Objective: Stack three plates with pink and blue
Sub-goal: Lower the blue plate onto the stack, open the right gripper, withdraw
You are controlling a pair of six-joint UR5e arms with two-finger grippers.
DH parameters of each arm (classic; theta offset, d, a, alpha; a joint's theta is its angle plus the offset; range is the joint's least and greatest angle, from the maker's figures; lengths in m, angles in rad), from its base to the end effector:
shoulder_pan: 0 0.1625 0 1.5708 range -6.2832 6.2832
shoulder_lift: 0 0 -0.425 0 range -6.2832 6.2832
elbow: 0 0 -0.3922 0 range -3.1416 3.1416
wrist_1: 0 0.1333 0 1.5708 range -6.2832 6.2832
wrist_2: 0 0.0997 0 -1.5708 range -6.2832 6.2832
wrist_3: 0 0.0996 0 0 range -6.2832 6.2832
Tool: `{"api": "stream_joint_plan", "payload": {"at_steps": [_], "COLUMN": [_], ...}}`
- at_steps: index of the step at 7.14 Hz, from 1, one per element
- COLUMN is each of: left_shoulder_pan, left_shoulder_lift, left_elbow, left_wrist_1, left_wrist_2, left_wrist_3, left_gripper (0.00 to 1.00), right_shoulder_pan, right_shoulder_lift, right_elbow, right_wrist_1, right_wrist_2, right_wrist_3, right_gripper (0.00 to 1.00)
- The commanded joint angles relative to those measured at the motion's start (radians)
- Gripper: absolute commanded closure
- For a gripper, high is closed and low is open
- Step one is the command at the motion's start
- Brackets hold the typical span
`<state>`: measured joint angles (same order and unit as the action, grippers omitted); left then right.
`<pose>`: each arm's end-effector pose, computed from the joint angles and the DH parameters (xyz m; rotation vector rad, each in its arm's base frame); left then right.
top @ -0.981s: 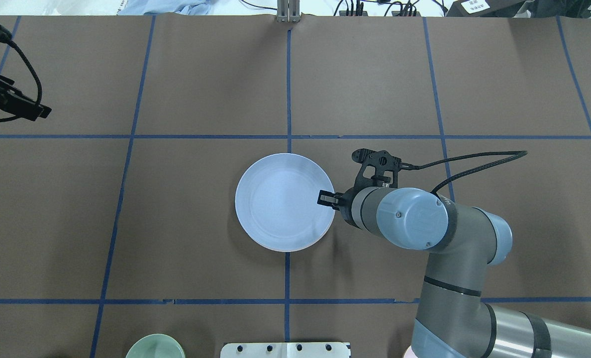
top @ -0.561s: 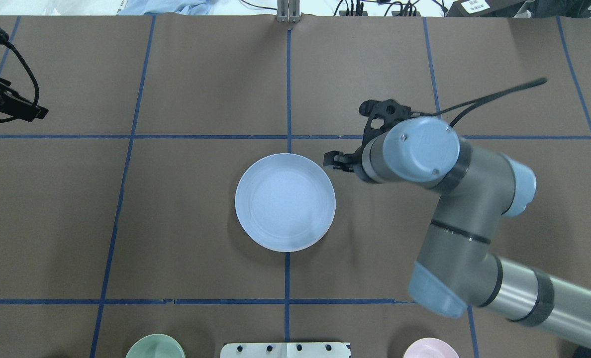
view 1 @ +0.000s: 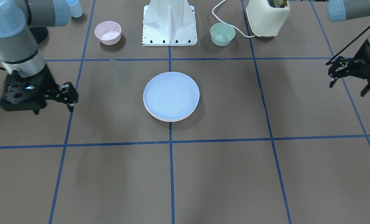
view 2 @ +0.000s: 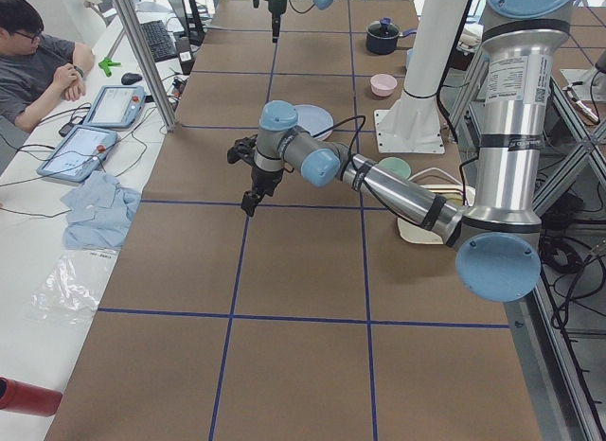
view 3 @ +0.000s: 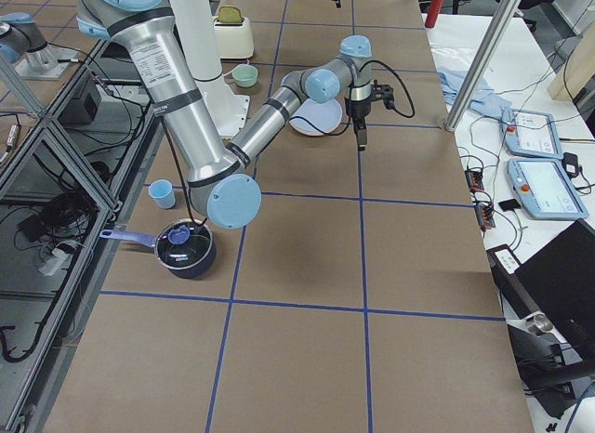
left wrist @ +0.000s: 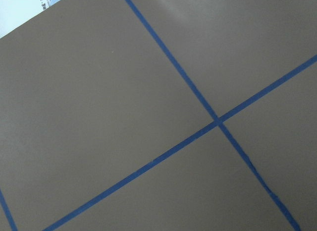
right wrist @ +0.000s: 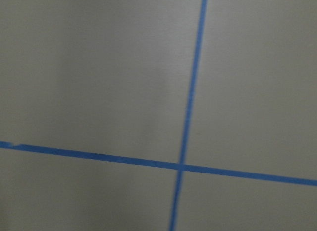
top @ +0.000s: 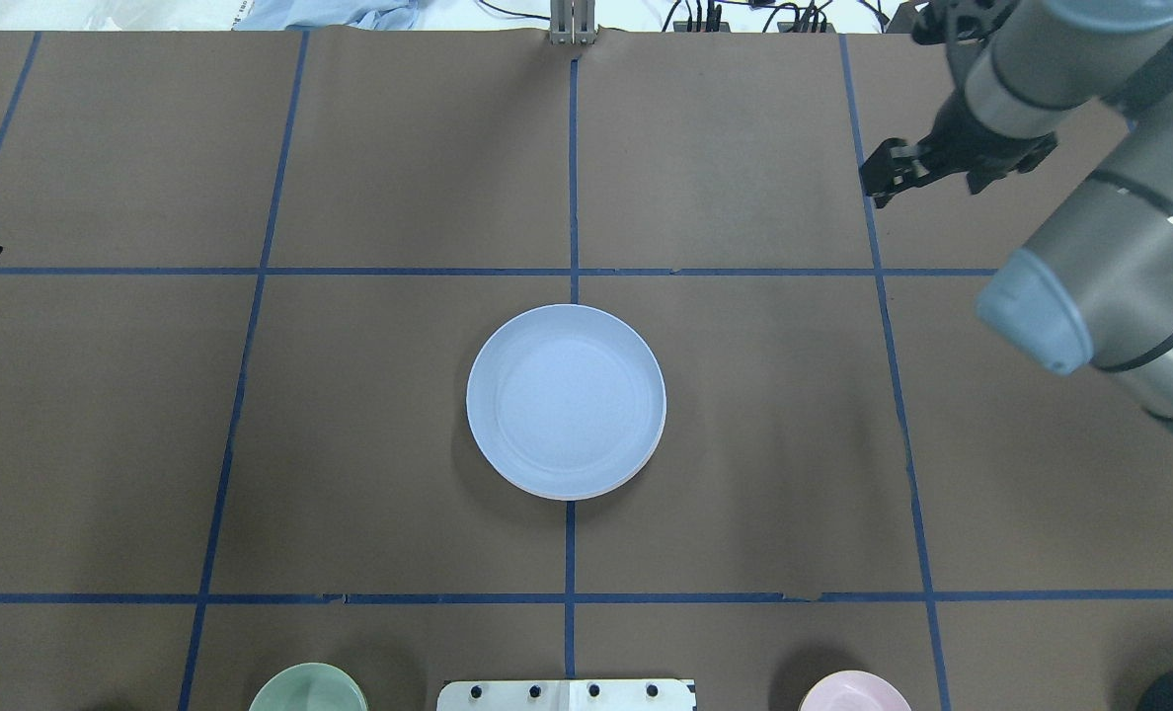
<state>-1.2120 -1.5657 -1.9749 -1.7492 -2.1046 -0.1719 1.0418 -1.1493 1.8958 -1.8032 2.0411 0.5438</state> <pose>0.0945 -0.4874 0.4525 0.4093 0.6508 0.3317 -0.2228 -0.5558 0.3123 0.1986 -0.6530 -0.1067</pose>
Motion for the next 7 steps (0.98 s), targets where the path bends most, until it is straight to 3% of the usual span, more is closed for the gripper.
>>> {"api": "stream_joint_plan", "payload": {"at_steps": [1, 2, 5, 7], "left_shoulder_pan": [-0.137, -0.202, -0.352, -0.371], "left_shoulder_lift": [0.024, 0.027, 0.029, 0.076], "left_elbow": [0.092, 0.147, 0.214, 0.222], "left_wrist_1": [0.019, 0.020, 0.317, 0.312], "left_wrist_2": [-0.068, -0.148, -0.157, -0.163], "left_wrist_3": [0.002, 0.008, 0.346, 0.353], "left_gripper": [0.00, 0.00, 0.00, 0.00], "right_shoulder_pan": [0.272, 0.361, 0.448, 0.460], "right_shoulder_lift": [-0.154, -0.241, -0.458, -0.516], "right_elbow": [-0.061, -0.064, -0.066, -0.067], "right_wrist_1": [-0.022, -0.019, -0.005, 0.030], "right_wrist_2": [0.181, 0.210, 0.220, 0.220], "right_wrist_3": [-0.518, -0.616, -0.624, -0.624], "right_gripper": [0.00, 0.00, 0.00, 0.00]}}
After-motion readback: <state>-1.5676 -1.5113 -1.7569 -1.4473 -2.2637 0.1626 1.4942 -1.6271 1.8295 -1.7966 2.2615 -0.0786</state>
